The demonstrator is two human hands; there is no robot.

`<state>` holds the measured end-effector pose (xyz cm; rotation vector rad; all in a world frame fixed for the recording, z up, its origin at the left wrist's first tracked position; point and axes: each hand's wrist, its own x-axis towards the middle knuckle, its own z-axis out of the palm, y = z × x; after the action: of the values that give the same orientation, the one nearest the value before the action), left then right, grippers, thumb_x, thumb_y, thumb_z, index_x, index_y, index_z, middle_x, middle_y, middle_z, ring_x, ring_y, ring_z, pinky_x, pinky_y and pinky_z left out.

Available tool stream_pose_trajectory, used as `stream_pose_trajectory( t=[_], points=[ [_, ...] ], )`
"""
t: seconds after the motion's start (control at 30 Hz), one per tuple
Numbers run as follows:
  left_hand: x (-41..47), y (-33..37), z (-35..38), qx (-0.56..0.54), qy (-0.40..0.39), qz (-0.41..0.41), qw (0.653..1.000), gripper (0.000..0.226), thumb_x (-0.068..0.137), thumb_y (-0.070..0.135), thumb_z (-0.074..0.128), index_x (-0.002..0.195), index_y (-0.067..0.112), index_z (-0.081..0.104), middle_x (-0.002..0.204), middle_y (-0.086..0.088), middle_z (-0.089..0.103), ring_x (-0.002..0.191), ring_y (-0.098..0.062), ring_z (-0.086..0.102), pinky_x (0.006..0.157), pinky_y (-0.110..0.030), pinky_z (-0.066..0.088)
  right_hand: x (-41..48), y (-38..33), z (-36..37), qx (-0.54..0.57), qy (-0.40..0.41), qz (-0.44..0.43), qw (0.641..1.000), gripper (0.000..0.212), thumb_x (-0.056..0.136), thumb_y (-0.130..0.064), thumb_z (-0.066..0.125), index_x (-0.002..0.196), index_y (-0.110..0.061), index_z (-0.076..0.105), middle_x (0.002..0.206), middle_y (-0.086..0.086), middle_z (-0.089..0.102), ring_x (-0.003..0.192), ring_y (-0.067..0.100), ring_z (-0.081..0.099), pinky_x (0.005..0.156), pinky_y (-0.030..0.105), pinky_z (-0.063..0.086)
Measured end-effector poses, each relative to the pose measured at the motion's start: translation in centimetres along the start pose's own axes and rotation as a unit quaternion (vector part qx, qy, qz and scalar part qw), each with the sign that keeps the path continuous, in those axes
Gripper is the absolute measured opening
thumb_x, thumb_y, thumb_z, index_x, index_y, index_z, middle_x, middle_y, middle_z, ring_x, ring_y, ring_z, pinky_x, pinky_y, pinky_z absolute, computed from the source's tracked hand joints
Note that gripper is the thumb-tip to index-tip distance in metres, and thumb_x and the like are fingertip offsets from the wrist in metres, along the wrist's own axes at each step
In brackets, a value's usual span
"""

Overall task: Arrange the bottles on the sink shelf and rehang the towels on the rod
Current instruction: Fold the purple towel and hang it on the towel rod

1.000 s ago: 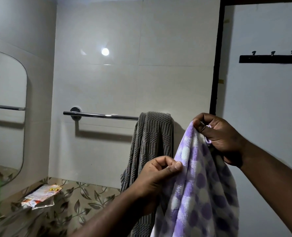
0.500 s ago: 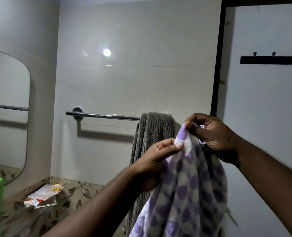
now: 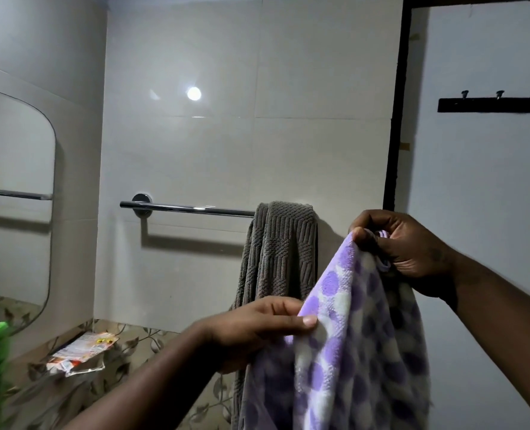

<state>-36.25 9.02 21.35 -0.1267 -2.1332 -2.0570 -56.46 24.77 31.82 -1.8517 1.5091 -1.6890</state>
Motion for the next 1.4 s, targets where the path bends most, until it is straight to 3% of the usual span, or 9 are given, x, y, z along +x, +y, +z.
stream_pose_trajectory(
  t=[0.3,0.5,0.63,0.77,0.83,0.97,1.1,1.2,1.4],
  points=[
    [-0.5,-0.6,-2.1,0.111,0.201,0.086,0.970,0.052,0.089,0.043,0.078,0.092,-0.008,0.069,0.093,-0.026,0.071,0.088,-0.034,0.058,0.079,-0.046,0.042,-0.5,1.6,-1.5,-0.116,0.091,0.029,0.989,0.015,0.089,-0.023,0.073,0.084,-0.009,0.073,0.078,0.014,0.068,0.073,0.019,0.058,0.073,0.034,0.047],
    [1.4,-0.1,-2.0,0.424,0.383,0.209,0.794,0.048,0.088,0.051,0.056,0.068,0.009,0.045,0.060,0.010,0.041,0.059,-0.006,0.038,0.057,-0.042,0.036,-0.7,0.9,0.7,-0.362,0.125,0.032,0.923,0.023,0.083,-0.019,0.082,0.099,-0.034,0.074,0.087,-0.026,0.071,0.070,-0.006,0.060,0.069,0.014,0.043],
    [2.6,1.7,-0.1,0.555,0.314,0.226,0.736,0.039,0.093,0.038,0.059,0.066,0.013,0.044,0.065,-0.006,0.049,0.061,-0.020,0.045,0.055,-0.033,0.033,-1.0,-0.5,3.8,-0.263,-0.075,0.021,0.962,0.063,0.083,-0.010,0.082,0.133,-0.041,0.060,0.096,-0.040,0.069,0.066,-0.017,0.059,0.068,0.003,0.043],
    [3.3,2.1,-0.9,0.487,0.248,0.206,0.812,0.033,0.096,0.041,0.059,0.087,0.012,0.071,0.075,0.002,0.069,0.069,-0.013,0.063,0.068,-0.039,0.054,-0.8,0.9,4.7,-0.161,-0.207,0.048,0.964,0.068,0.088,0.006,0.072,0.148,-0.014,0.049,0.142,-0.006,0.062,0.125,-0.002,0.058,0.093,0.014,0.047],
    [3.0,2.1,-0.9,0.409,0.214,0.202,0.864,0.031,0.097,0.043,0.063,0.098,0.017,0.078,0.093,0.002,0.079,0.086,-0.007,0.070,0.081,-0.041,0.057,-0.8,1.5,4.5,-0.128,-0.218,0.066,0.965,0.053,0.092,0.004,0.068,0.142,-0.011,0.057,0.135,0.006,0.068,0.119,0.006,0.061,0.090,0.019,0.049],
    [2.8,1.3,0.2,0.349,0.208,0.159,0.900,0.073,0.085,0.074,0.062,0.087,0.001,0.067,0.071,-0.003,0.057,0.068,-0.013,0.046,0.055,-0.045,0.036,-0.6,2.0,4.3,-0.190,-0.119,0.000,0.975,0.010,0.095,-0.013,0.070,0.101,-0.012,0.078,0.101,0.008,0.079,0.094,0.013,0.071,0.088,0.035,0.055],
    [1.6,0.9,-0.5,0.185,0.169,0.065,0.966,0.078,0.086,0.069,0.066,0.084,-0.009,0.064,0.082,-0.017,0.062,0.069,-0.027,0.050,0.059,-0.033,0.038,-0.1,2.6,4.4,-0.209,0.002,-0.040,0.977,0.010,0.093,-0.019,0.071,0.086,-0.016,0.077,0.084,0.007,0.077,0.076,0.027,0.073,0.074,0.051,0.058],
    [0.0,0.4,-1.3,0.156,0.135,-0.017,0.978,0.084,0.083,0.071,0.069,0.094,-0.013,0.069,0.100,-0.035,0.068,0.086,-0.041,0.054,0.072,-0.043,0.043,0.2,3.6,3.8,-0.183,0.101,-0.048,0.977,0.009,0.094,-0.020,0.071,0.086,-0.019,0.076,0.082,0.012,0.075,0.069,0.016,0.065,0.068,0.045,0.057],
    [-1.3,-0.3,-2.0,0.166,0.152,0.000,0.974,0.065,0.079,0.056,0.084,0.080,-0.005,0.061,0.090,-0.019,0.056,0.088,-0.034,0.043,0.079,-0.051,0.029,0.6,2.9,1.9,-0.157,0.195,-0.016,0.968,0.012,0.094,-0.020,0.071,0.084,-0.015,0.075,0.059,-0.001,0.065,0.047,0.014,0.056,0.048,0.029,0.051]
  ],
)
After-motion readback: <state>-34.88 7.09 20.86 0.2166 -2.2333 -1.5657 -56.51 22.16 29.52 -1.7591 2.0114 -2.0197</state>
